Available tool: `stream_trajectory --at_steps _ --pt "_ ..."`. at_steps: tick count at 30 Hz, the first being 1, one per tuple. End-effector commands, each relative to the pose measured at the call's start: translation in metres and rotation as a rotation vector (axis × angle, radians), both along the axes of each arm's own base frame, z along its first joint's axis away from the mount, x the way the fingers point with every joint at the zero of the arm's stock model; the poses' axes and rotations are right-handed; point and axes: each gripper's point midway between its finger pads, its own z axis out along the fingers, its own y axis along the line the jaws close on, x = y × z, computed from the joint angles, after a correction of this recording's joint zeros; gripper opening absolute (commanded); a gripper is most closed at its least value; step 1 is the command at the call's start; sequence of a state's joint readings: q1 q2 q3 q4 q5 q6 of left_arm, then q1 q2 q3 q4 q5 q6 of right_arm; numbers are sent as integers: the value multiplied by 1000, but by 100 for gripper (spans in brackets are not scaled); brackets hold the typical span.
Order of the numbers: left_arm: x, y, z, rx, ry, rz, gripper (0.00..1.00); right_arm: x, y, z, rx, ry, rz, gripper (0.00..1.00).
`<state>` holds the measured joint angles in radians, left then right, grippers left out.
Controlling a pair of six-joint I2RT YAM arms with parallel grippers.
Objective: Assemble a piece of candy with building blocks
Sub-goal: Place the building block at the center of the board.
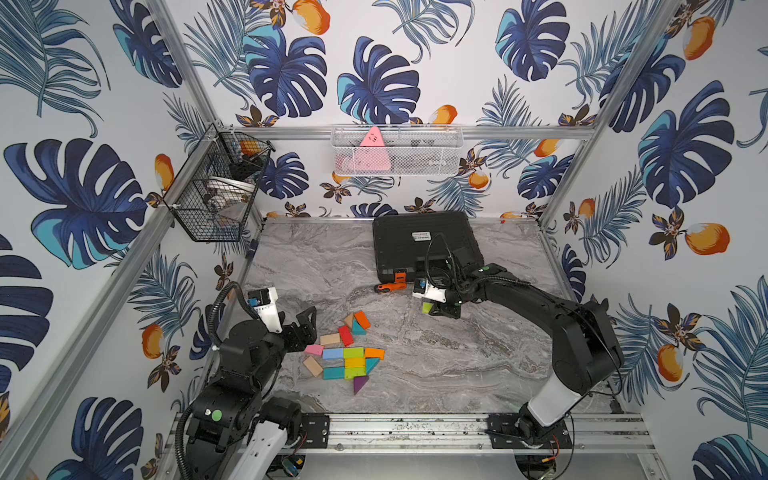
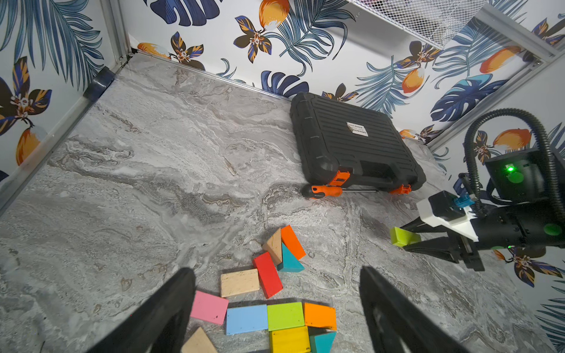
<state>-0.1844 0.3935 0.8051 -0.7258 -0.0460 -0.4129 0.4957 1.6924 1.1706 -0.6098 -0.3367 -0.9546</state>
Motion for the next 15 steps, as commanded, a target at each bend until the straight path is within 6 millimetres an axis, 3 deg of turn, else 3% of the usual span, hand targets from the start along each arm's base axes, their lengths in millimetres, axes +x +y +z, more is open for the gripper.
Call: stream_trajectory --at_steps 1,6,15 --pt "0 0 5 11 -20 -5 88 -24 -2 -14 -2 63 38 19" --pt "0 -4 6 10 -21 -22 88 -38 -13 -32 -45 57 50 19" --pt "-1 -6 6 10 -22 -36 88 -42 -23 -50 -103 55 80 23"
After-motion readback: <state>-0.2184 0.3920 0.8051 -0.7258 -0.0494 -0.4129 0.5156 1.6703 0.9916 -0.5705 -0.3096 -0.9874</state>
